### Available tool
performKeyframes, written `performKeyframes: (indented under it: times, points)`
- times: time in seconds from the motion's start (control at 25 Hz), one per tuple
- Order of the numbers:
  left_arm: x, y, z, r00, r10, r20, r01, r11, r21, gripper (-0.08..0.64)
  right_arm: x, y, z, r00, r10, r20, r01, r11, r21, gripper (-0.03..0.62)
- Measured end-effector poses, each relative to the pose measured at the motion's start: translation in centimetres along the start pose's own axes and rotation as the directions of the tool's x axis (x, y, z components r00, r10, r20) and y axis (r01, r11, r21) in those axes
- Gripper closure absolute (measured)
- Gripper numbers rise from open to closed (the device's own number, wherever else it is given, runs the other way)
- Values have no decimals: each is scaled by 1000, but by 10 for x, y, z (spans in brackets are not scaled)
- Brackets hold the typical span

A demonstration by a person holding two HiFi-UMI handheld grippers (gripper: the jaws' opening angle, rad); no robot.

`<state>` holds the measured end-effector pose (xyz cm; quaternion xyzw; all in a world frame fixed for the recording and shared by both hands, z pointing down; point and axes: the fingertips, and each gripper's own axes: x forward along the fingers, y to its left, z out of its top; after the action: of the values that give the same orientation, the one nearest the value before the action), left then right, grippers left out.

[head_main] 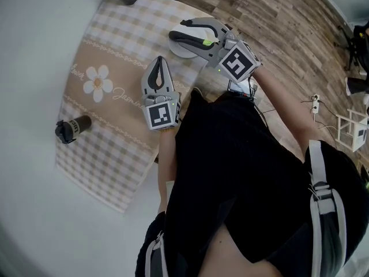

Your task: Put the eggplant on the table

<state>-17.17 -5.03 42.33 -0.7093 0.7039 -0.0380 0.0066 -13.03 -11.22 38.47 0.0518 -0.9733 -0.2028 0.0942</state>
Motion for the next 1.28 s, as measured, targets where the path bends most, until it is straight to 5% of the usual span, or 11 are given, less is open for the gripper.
performKeyframes:
  times: [0.44, 0.8, 1.28]
  points:
    - [6, -10, 8, 999, -8, 37, 7, 1000, 18, 571, -14, -9, -5, 982, -186, 22, 183, 979, 92, 460]
    - [8, -14, 10, 998, -19, 55, 16, 998, 54, 571, -22, 0, -12, 978, -205, 38, 197, 969, 151, 578]
    - [3, -9, 7, 998, -18, 63, 15, 999, 42, 571, -17, 15, -21, 986, -170, 3, 166, 969, 183, 584]
